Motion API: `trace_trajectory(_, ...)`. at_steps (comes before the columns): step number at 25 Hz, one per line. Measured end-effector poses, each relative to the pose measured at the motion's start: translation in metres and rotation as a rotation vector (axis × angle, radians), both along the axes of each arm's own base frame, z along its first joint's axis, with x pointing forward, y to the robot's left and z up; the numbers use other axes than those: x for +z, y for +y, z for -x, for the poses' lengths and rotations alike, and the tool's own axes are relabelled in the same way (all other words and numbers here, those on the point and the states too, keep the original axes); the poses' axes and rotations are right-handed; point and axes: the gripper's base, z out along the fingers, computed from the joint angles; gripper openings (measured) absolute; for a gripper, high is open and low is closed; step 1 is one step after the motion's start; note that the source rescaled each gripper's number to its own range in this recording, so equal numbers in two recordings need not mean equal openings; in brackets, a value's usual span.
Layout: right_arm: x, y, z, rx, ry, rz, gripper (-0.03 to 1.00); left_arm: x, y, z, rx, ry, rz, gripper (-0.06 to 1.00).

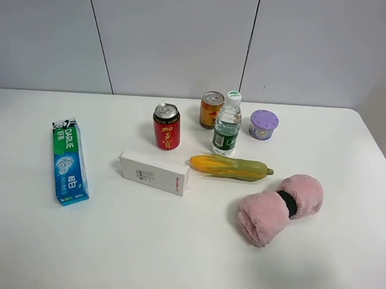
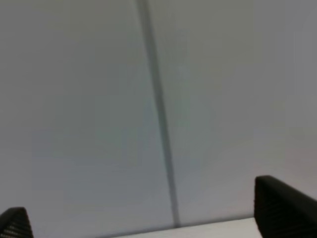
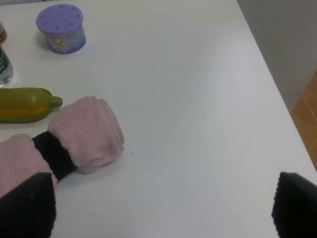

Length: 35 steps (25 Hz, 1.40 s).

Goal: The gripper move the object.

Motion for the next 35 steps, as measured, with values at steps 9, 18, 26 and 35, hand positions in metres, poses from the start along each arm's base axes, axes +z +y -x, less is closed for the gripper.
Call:
trace_trajectory(9,0.000,0.000,0.000,0.000,0.000,0.000,1.00,0.019,0.034,0.061,-0.001,0.192,-0.056,0.76)
trace_trajectory(18,0.000,0.000,0.000,0.000,0.000,0.000,1.00,0.043,0.028,0.156,-0.043,0.319,-0.070,0.76)
trace_trajectory(26,0.000,0.000,0.000,0.000,0.000,0.000,1.00,0.031,0.022,0.259,-0.034,0.139,-0.054,0.76)
trace_trajectory(35,0.000,0.000,0.000,0.000,0.000,0.000,1.00,-0.057,0.012,0.328,-0.082,0.020,0.009,0.76)
